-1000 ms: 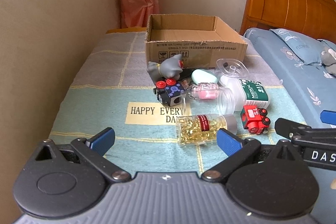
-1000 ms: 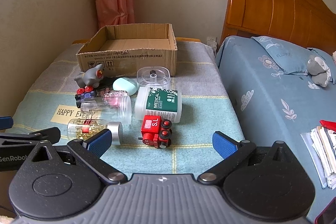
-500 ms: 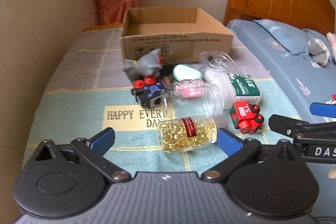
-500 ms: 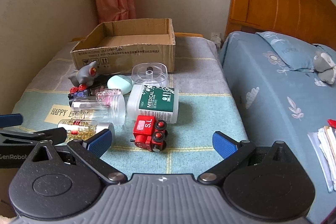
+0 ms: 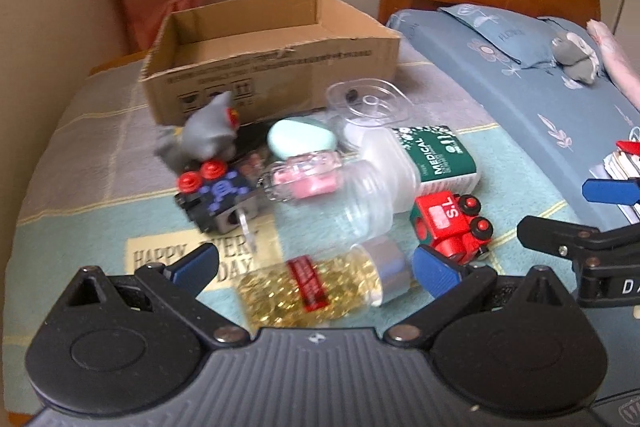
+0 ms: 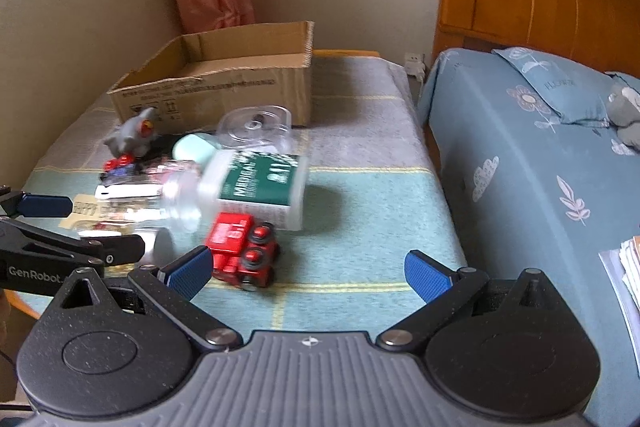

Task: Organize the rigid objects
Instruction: 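Move left tool to the yellow capsule bottle while right tool approaches the red toy train, then close left tool on the capsule bottle while right tool grasps the red toy train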

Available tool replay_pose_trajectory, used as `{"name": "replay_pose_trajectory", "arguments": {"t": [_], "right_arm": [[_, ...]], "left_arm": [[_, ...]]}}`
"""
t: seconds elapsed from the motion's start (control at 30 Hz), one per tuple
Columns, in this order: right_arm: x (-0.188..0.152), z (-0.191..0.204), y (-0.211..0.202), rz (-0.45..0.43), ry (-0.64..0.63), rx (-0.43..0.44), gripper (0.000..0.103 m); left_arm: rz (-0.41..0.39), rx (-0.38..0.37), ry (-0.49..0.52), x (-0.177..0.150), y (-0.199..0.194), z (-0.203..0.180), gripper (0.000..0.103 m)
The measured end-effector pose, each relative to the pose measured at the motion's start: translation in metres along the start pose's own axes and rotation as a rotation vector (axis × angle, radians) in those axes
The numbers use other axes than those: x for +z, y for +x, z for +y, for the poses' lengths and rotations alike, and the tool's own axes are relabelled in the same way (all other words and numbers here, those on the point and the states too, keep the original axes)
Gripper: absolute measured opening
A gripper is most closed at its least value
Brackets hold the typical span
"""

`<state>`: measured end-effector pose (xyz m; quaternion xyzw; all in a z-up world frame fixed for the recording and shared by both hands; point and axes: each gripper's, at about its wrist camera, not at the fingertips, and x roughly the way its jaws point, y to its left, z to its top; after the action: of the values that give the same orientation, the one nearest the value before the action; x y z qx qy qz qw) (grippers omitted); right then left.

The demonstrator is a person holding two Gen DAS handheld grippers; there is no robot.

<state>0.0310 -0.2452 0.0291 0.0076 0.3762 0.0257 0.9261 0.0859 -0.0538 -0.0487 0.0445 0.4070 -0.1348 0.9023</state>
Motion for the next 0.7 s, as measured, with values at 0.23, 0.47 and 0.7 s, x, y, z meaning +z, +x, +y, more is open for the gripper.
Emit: {"name": "replay_pose_trajectory", "arguments": {"t": [0.23,0.47,0.7], "right_arm": [[-0.003,-0.011,0.009,0.018,0.016,-0.008,0.103],[-0.009,-0.004,0.018,0.025,-0.043,0.031,0.103],[-0.018,0.012,0.03,0.041,-0.146,0.077,0.103]], "left_arm": [[0.046,0.013,0.04,-0.002,0.019,-0.006,0.102],[0.039,0.016,0.09,-0.012,0.005,0.008,0.102],[0.027,0.067,0.127,-0.024,-0.01,0.03,0.102]]}}
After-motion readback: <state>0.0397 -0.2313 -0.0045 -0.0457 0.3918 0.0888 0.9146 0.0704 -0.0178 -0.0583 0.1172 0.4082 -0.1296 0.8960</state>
